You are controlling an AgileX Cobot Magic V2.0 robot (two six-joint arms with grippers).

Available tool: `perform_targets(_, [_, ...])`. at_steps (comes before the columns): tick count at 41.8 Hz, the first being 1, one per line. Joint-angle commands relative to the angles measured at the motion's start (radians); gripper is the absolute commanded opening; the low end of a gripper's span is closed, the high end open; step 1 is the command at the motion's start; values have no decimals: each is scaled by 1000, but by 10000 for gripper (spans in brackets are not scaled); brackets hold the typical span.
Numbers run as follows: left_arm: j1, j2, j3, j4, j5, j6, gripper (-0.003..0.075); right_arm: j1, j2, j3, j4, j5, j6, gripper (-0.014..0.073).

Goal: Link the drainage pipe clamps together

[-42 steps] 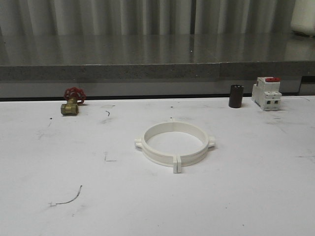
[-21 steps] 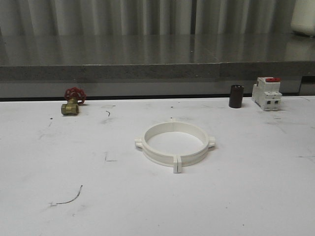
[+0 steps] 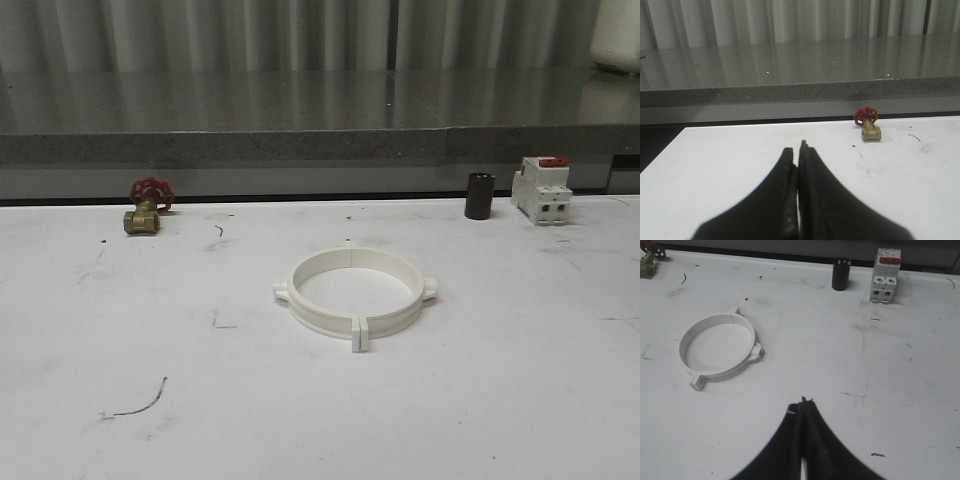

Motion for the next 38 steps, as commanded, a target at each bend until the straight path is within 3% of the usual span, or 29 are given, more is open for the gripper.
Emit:
perform_targets(1, [-6, -12, 21, 2, -166, -12, -20, -6, -3, -26, -2, -75, -4, -67])
perform_targets(38, [-6, -12, 24, 2, -174, -12, -20, -6, -3, -26, -2, -75, -4, -67])
